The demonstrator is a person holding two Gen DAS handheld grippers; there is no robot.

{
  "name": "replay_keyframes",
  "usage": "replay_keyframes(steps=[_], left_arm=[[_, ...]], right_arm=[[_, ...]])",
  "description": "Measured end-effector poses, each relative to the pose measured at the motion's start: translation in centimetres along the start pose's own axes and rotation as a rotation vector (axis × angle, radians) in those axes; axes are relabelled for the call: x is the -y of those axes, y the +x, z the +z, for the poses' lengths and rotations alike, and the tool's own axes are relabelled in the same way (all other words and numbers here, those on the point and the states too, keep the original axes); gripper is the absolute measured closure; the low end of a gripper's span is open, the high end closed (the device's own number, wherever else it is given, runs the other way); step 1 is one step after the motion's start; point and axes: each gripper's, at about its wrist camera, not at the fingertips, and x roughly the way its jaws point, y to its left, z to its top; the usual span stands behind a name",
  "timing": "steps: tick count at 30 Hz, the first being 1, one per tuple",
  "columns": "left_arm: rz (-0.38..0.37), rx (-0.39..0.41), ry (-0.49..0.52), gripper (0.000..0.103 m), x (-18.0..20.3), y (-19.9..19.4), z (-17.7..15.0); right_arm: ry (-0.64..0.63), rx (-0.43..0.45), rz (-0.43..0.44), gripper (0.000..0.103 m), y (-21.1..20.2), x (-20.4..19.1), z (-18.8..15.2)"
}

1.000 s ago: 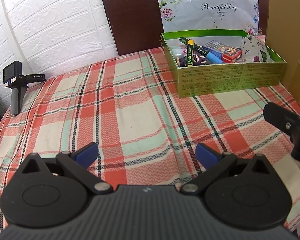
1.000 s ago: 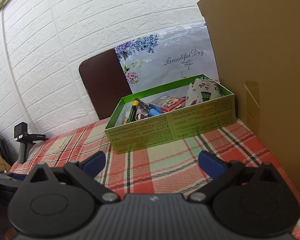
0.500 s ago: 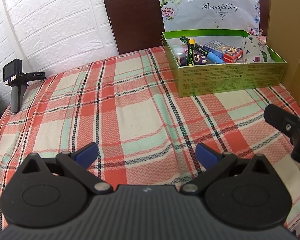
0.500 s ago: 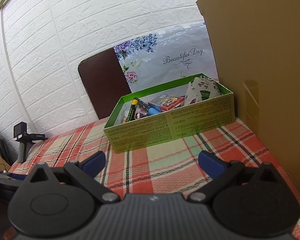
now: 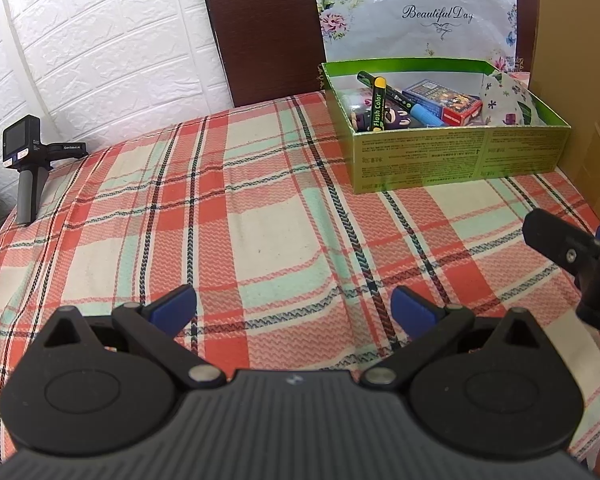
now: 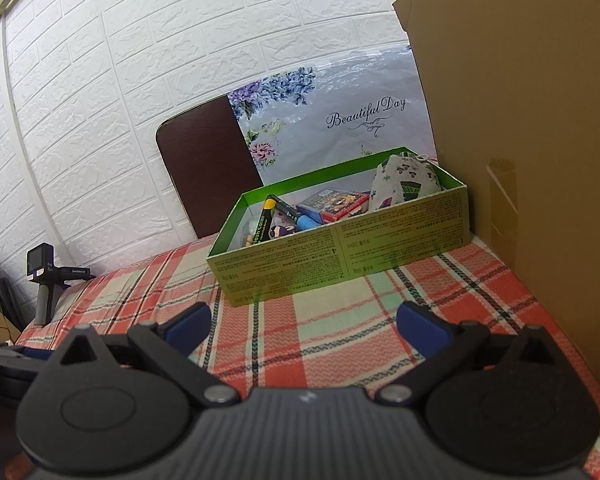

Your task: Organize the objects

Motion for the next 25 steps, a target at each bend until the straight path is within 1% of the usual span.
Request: replay_keyframes(steps=[17, 20, 25], left_arm=[[-0.023, -0.017, -0.012, 0.000, -0.29, 0.34, 0.04], [-0.041, -0.010, -0.014, 0.000, -0.35, 0.27, -0.05], [-0.047, -0.004, -0.023, 0.000, -0.51, 0.20, 0.07]], right_arm=[[-0.004, -0.007, -0.003, 0.000, 0.23, -0.14, -0.20], [-0.004, -0.007, -0.003, 0.000, 0.22, -0.16, -0.20], [-0.006, -0.012, -0.002, 0.000, 0.35, -0.21, -0.22]])
